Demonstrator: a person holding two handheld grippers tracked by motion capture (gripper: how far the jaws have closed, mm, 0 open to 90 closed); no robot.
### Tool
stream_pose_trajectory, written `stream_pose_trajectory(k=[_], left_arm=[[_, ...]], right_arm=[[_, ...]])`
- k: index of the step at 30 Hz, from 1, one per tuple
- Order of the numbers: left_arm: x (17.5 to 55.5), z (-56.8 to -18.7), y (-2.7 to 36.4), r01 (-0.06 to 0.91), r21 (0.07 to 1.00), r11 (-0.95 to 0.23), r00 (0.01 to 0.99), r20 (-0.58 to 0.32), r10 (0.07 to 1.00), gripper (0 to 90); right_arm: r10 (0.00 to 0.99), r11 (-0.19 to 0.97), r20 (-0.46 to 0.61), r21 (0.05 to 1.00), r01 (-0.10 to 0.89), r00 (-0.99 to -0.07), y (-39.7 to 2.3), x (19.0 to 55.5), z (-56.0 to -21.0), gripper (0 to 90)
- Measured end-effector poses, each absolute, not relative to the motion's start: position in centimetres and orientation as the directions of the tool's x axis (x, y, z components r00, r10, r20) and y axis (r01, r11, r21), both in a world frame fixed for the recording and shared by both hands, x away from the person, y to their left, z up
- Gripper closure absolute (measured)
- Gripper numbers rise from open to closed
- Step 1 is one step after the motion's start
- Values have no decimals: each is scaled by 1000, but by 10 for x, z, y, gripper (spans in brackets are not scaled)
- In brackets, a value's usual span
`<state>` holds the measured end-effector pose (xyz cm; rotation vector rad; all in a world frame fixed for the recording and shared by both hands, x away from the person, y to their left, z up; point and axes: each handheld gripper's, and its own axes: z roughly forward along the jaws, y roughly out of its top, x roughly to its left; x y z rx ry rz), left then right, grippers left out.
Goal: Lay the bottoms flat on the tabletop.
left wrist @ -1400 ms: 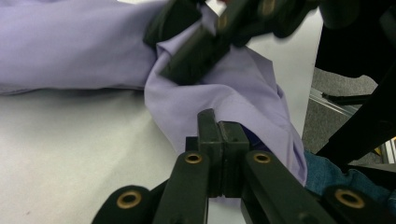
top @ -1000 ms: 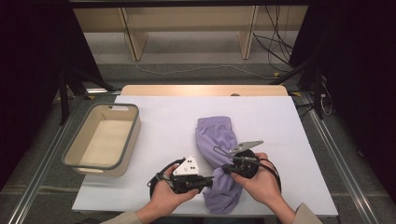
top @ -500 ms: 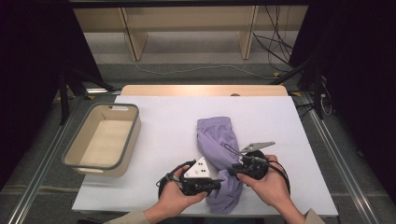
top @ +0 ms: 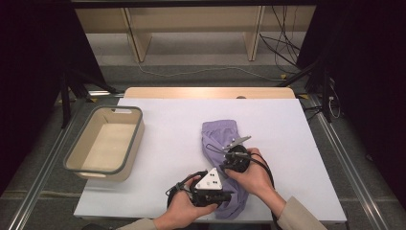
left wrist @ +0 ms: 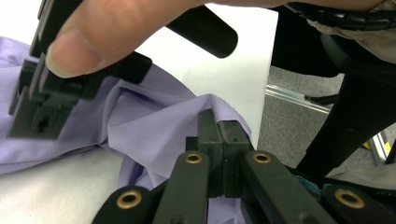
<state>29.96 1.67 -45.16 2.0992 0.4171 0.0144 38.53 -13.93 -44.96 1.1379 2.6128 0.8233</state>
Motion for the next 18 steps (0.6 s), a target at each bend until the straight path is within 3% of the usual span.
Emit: stream_pose_trajectory(k=[3, 11, 15, 17, 18], left_arm=[[299, -452, 16, 287, 828, -481, 943, -155, 296, 890], [296, -453, 12, 277, 828, -488, 948, -151, 281, 888], [295, -456, 8, 277, 822, -497, 949, -154, 275, 883], [295, -458, 7, 279, 819, -501, 949, -156, 274, 883], [295, -459, 6, 281, 819, -501, 949, -157, 275, 883]], right_arm=[[727, 543, 58, 562, 624, -685, -143, 385, -448, 900], [764, 483, 55, 611, 627, -643, -158, 386, -434, 885], [773, 488, 4, 636, 598, -635, -160, 390, -433, 601], [777, 487, 5, 628, 606, -630, -161, 391, -435, 597], [781, 495, -7, 616, 613, -624, -163, 393, -440, 640]])
